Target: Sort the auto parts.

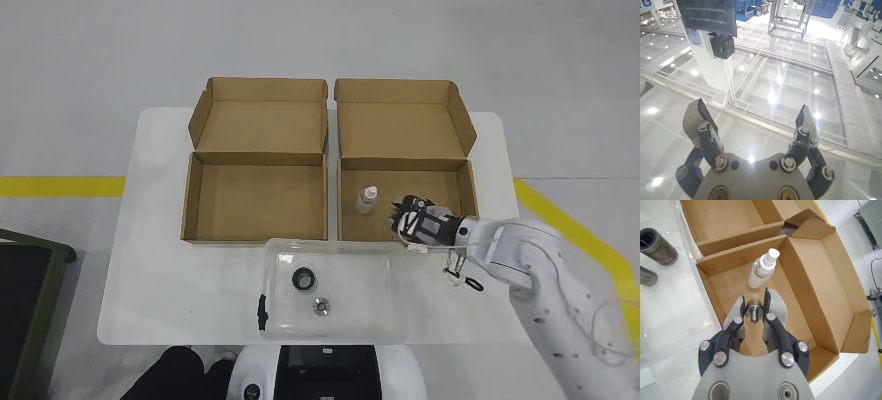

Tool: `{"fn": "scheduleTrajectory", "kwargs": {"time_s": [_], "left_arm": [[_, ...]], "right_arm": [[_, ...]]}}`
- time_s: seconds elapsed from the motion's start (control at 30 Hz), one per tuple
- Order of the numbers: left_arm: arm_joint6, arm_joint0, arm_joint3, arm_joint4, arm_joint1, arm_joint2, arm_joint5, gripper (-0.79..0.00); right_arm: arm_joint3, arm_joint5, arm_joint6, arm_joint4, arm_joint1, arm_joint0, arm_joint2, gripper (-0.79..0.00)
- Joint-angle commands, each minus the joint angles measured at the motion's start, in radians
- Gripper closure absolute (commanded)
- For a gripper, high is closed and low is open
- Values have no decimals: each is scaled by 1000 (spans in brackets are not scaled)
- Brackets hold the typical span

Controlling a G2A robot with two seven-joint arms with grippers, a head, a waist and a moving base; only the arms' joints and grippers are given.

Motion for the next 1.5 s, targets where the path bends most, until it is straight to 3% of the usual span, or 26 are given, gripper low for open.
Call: {"fn": "scheduleTrajectory", "kwargs": {"time_s": [0.0,0.4,0.8,1.0,1.07,1.27,1.47], "left_arm": [[0,0,0,0,0,0,0,-785],[0,0,0,0,0,0,0,-785],[0,0,0,0,0,0,0,-785],[0,0,0,0,0,0,0,-785],[0,0,0,0,0,0,0,-785],[0,0,0,0,0,0,0,-785],[0,0,0,0,0,0,0,-785]], "right_arm": [[35,2,13,-4,-3,30,-20,0],[200,-5,60,-1,-25,155,-134,0],[279,8,79,-1,-44,237,-209,-9],[307,26,67,1,-55,263,-244,-123],[314,29,62,3,-58,270,-253,-215],[329,37,51,4,-65,289,-268,-286],[295,40,56,12,-60,276,-245,-431]]}}
